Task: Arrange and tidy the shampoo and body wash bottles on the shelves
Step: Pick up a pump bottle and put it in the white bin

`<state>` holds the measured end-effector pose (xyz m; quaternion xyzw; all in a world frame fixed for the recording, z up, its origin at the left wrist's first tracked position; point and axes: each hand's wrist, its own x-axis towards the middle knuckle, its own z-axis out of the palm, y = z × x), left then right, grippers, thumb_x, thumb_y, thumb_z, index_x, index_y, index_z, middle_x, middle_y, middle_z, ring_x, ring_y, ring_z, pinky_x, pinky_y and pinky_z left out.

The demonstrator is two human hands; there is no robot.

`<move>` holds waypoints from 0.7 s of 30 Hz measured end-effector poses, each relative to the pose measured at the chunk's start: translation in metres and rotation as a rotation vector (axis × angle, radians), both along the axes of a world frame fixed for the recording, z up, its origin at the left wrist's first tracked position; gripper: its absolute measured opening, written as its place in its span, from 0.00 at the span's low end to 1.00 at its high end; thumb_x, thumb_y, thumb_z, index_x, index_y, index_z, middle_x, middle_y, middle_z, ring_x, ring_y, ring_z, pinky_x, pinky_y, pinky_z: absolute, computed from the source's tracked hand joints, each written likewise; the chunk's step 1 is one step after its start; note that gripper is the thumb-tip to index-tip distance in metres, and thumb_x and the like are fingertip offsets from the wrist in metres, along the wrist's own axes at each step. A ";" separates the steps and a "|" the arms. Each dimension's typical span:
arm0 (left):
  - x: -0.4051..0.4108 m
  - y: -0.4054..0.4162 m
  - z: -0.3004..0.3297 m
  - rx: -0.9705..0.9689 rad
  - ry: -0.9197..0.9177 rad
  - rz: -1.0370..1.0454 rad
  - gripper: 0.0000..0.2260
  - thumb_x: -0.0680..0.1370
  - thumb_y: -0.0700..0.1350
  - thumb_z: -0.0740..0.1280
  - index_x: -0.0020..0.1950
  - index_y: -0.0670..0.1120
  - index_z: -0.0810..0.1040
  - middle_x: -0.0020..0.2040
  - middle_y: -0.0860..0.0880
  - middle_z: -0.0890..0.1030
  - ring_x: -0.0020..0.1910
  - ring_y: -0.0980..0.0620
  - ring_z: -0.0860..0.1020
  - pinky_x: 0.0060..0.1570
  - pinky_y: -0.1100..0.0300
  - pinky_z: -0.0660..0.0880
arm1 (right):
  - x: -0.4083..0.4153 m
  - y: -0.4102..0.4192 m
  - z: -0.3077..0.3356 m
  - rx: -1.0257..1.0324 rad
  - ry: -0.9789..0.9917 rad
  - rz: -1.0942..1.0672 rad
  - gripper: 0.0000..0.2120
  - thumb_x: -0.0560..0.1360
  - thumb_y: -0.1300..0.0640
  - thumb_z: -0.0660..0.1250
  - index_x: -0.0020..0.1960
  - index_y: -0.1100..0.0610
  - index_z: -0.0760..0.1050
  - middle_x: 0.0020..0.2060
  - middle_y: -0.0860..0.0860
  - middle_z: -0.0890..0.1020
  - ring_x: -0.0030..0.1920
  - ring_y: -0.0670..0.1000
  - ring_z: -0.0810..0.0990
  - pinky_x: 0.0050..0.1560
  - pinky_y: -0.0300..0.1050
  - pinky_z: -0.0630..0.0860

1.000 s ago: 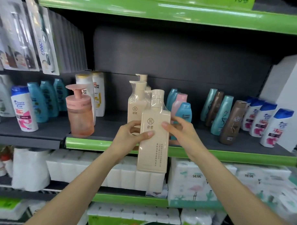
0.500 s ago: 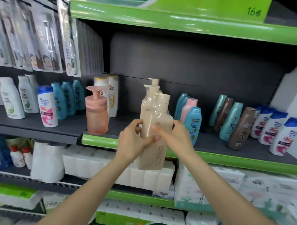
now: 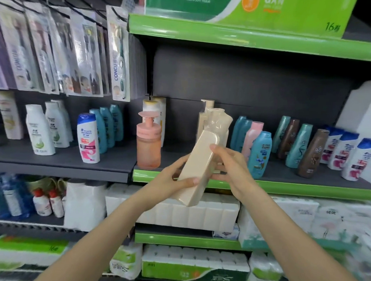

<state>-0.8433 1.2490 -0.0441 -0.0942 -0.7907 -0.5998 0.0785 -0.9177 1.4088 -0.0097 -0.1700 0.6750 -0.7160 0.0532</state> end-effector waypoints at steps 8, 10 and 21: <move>0.000 -0.001 -0.004 0.086 0.059 0.092 0.29 0.69 0.50 0.72 0.68 0.62 0.67 0.57 0.56 0.77 0.54 0.57 0.76 0.48 0.62 0.76 | 0.002 -0.011 0.001 0.093 0.006 0.002 0.14 0.77 0.48 0.65 0.59 0.53 0.75 0.54 0.52 0.81 0.55 0.53 0.80 0.48 0.50 0.82; -0.005 0.001 -0.006 0.036 0.090 0.165 0.30 0.71 0.48 0.73 0.69 0.62 0.66 0.57 0.56 0.77 0.54 0.58 0.75 0.49 0.60 0.77 | 0.001 -0.014 0.001 0.156 0.026 -0.021 0.14 0.77 0.50 0.64 0.60 0.55 0.75 0.55 0.54 0.81 0.55 0.54 0.81 0.49 0.51 0.82; -0.010 0.006 -0.003 -0.240 0.146 0.243 0.30 0.71 0.53 0.72 0.70 0.61 0.65 0.56 0.51 0.76 0.56 0.55 0.74 0.51 0.63 0.72 | -0.001 -0.004 0.000 0.169 0.042 -0.065 0.23 0.70 0.53 0.74 0.62 0.53 0.72 0.53 0.51 0.81 0.52 0.52 0.81 0.46 0.55 0.82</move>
